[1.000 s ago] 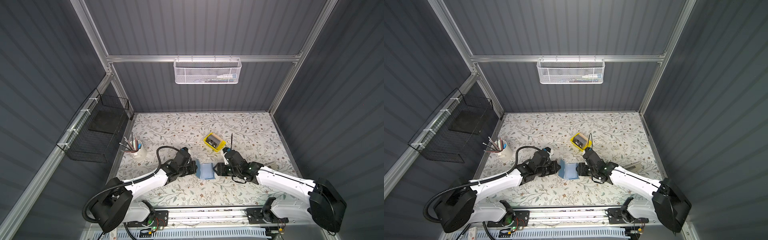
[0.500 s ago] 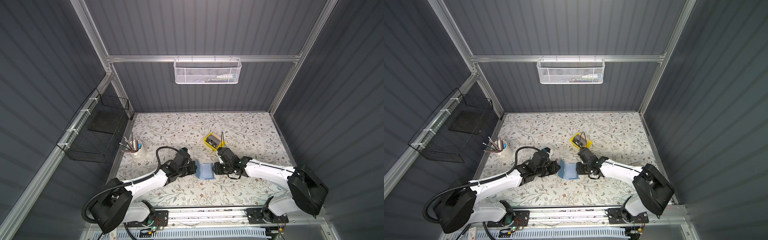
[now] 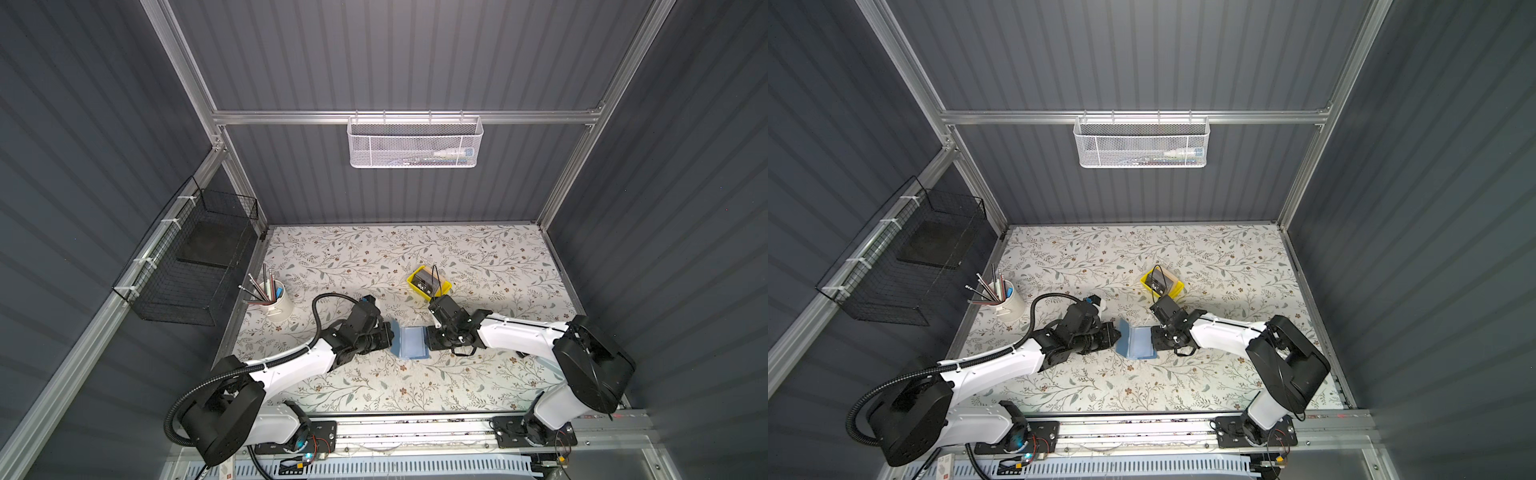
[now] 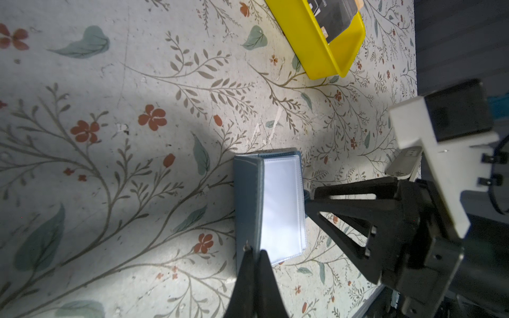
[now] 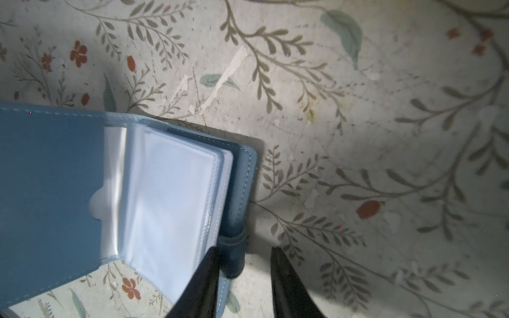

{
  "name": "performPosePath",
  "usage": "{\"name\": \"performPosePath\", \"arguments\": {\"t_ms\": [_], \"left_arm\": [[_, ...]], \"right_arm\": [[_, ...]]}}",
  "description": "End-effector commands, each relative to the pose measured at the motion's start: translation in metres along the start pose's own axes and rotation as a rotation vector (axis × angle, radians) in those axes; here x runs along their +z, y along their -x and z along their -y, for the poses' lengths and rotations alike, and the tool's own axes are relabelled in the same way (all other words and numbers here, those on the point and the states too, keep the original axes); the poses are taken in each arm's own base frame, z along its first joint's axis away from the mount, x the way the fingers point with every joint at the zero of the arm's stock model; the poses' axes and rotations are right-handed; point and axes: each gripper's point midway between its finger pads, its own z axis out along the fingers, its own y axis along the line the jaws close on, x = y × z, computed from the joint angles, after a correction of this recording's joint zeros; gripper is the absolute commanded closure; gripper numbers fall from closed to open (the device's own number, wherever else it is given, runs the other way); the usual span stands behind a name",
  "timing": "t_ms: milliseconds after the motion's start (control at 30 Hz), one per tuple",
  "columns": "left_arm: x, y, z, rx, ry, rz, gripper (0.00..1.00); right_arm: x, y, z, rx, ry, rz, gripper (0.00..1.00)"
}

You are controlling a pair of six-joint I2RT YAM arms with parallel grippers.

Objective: Insert credit cards into a card holder
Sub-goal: Open the card holder at the center of the table.

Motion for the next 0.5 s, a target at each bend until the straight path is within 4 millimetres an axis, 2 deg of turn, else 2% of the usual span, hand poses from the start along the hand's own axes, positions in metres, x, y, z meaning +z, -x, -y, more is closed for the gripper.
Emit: {"name": "performPosePath", "arguments": {"t_ms": [0,167,467], "left_arm": [[0.000,-0.007,-0.004,0.009,0.010,-0.019,1.00],[-0.002,-0.008,-0.007,0.007,0.022,-0.018,1.00],[-0.004,-0.010,-0.011,0.008,0.036,-0.019,1.00]], "right_arm": [[0.001,0.001,0.009,-0.019,-0.057,-0.012,0.67],[0.001,0.000,0.022,-0.019,-0.131,-0.006,0.70],[-0.013,0.003,0.058,0.014,-0.333,0.028,0.74]]}}
